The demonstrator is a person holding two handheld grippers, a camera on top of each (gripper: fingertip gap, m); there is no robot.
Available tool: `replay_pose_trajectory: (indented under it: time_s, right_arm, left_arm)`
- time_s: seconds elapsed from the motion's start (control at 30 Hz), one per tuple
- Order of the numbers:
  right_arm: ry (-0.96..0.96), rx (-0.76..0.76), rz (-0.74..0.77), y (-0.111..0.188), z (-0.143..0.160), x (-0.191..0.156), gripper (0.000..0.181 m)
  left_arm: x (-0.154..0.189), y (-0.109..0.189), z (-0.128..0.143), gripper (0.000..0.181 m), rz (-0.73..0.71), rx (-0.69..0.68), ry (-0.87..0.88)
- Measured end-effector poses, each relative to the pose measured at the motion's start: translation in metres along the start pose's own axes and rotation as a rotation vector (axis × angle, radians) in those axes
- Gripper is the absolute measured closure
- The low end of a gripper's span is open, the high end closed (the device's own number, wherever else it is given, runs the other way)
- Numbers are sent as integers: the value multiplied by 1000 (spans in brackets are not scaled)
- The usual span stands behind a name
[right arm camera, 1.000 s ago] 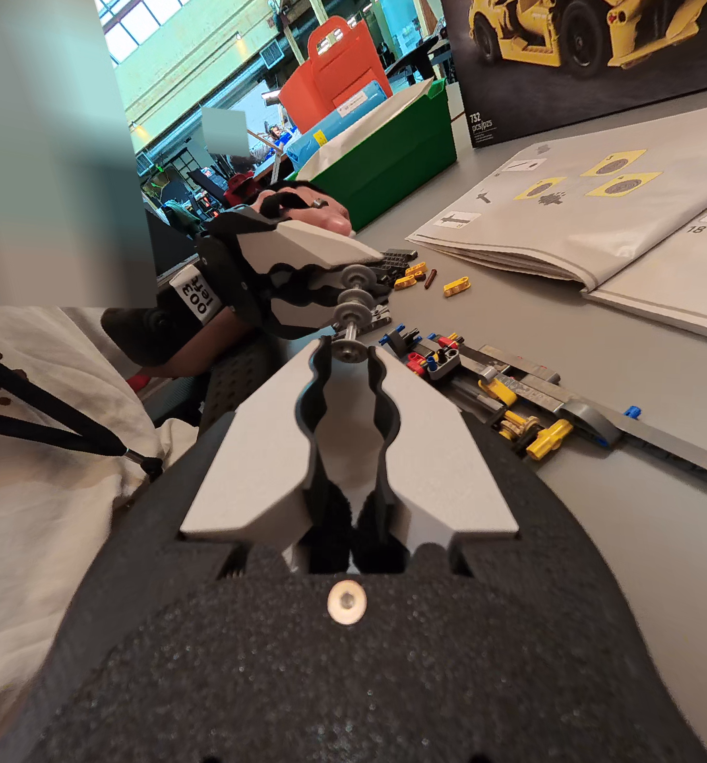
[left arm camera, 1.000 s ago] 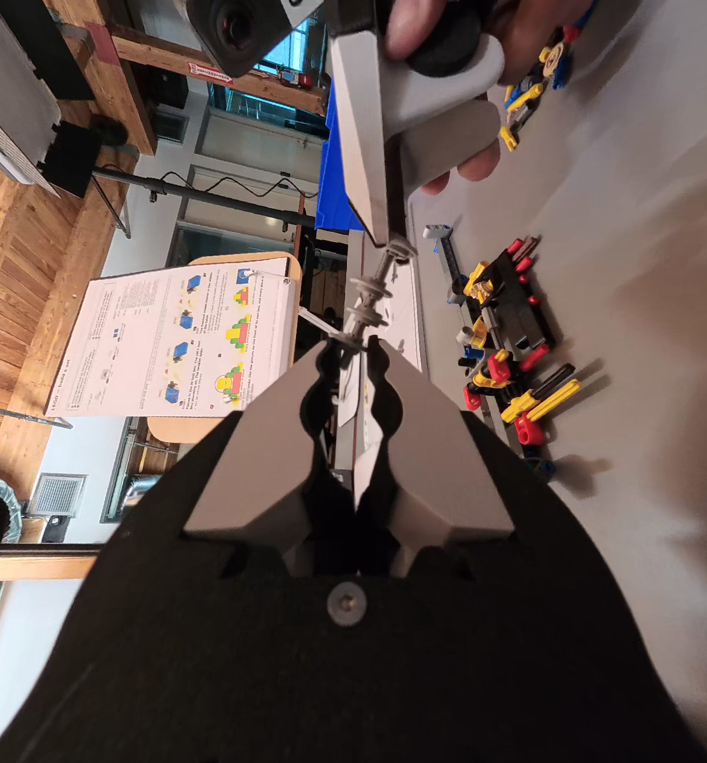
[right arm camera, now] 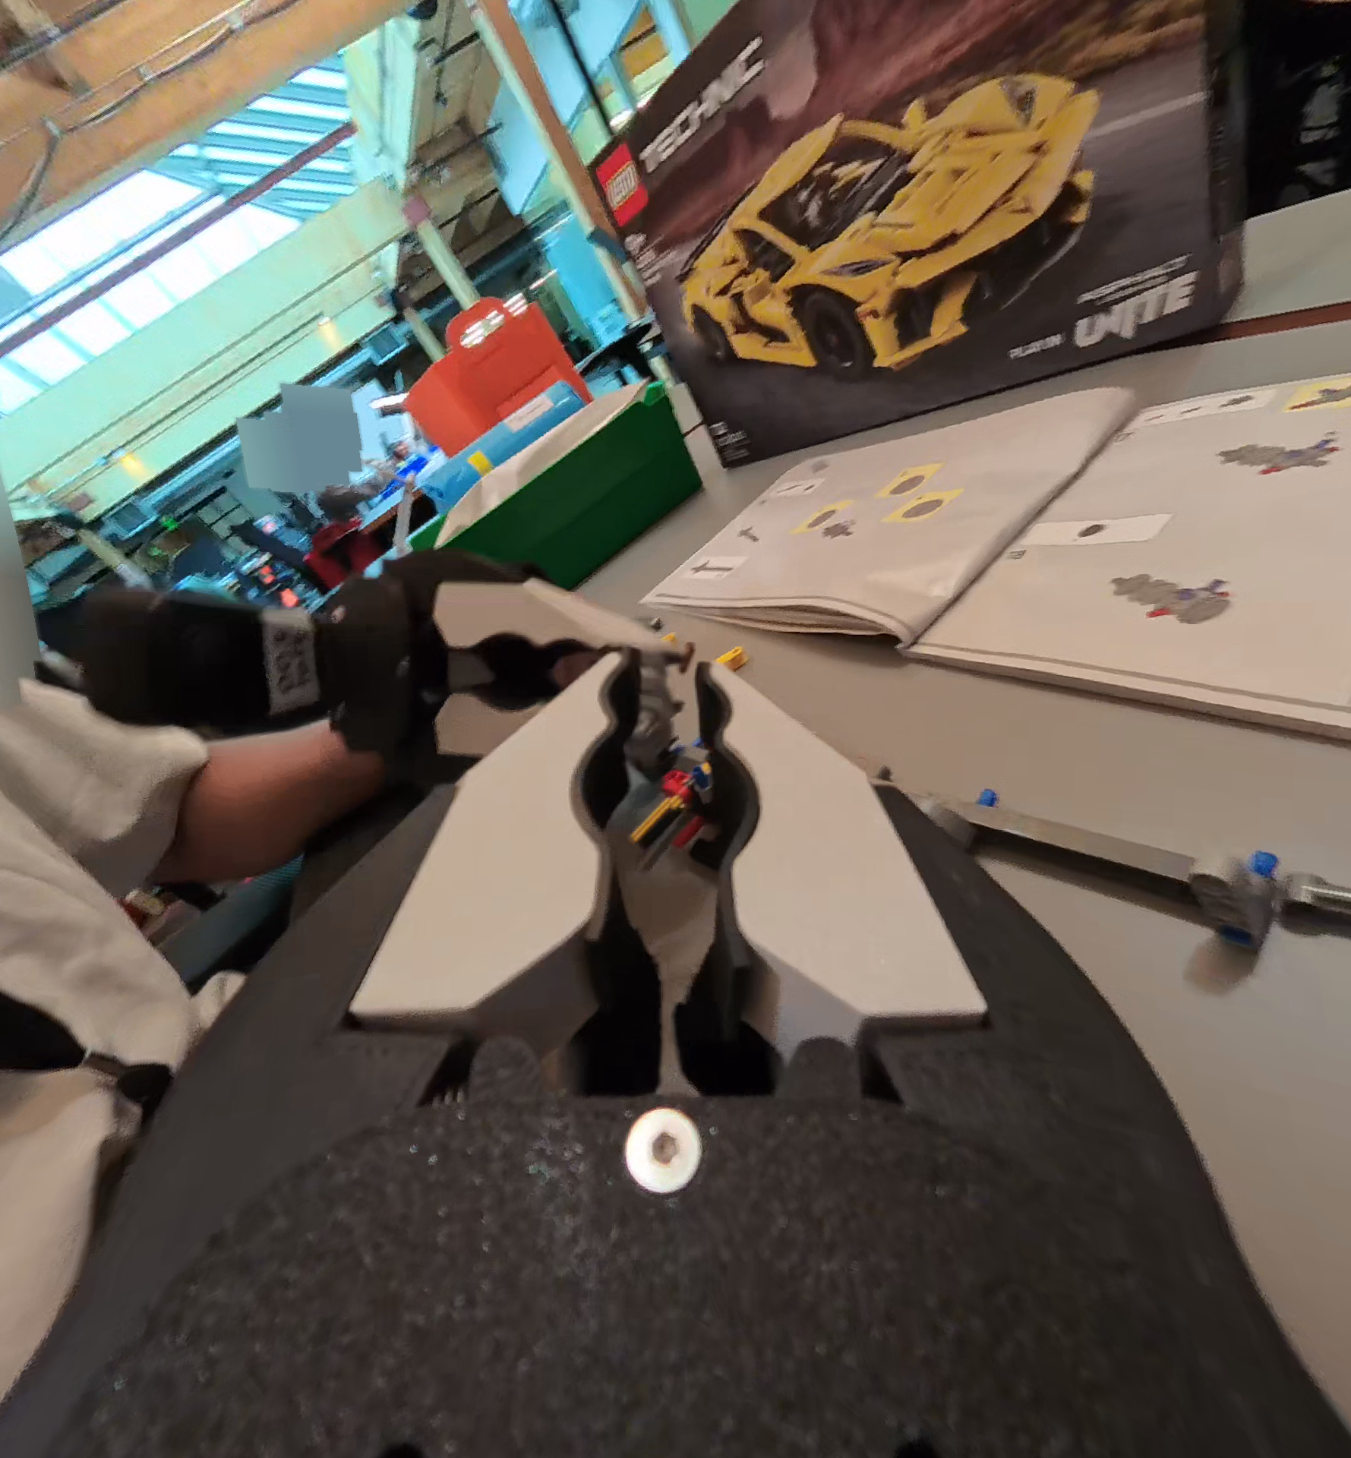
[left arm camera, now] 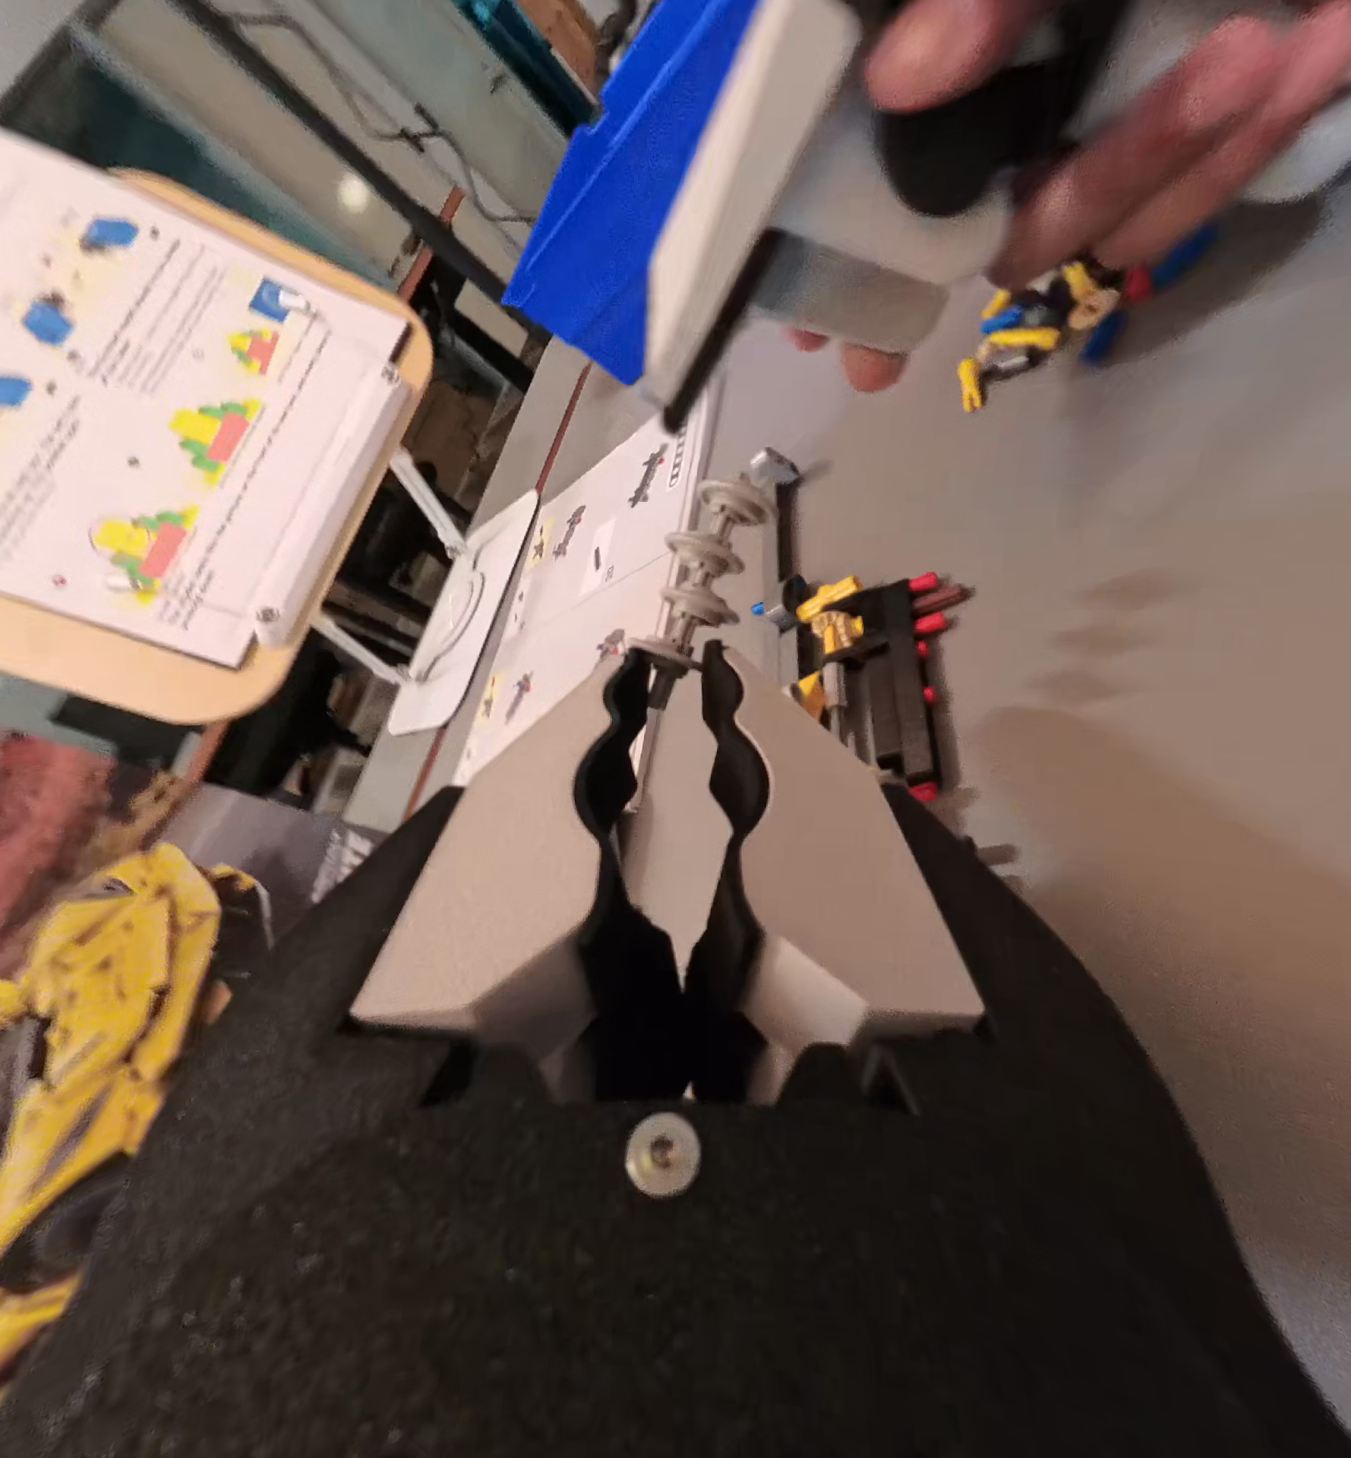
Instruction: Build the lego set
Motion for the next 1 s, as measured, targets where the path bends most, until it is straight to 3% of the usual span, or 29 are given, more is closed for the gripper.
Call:
replay_pose_trajectory:
  time_s: [0.1,0.2,0.4,0.63,0.87,1.0]
  right_arm:
    - [3,-88,-60,-8,11,-7,158]
    - [-17,-108,-49,-15,16,-7,151]
    - [-22,-134,-45,-18,19,-7,163]
    - [-11,-141,-70,-12,17,-10,164]
    - [-80,-139,-78,-9,15,-6,163]
    - [-33,-84,-60,-10,10,-6,163]
  left_arm:
    - [-8,-1,8,169,-9,-29,125]
    - [-7,0,6,169,-8,-9,131]
    - [-4,-1,-1,169,1,20,127]
    - [-5,3,1,165,32,33,110]
    - [1,6,-4,179,67,55,17]
    - [-1,4,-5,179,83,55,156]
Point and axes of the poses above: each gripper's, where its closed fingertips meet, y back along the fingers, z out of its underside, x = y × z across the jaws, the point moved 8 cm from there along y, back along the fingers, and after that the axes turned 13 degrees about x, right-handed, at the moved point
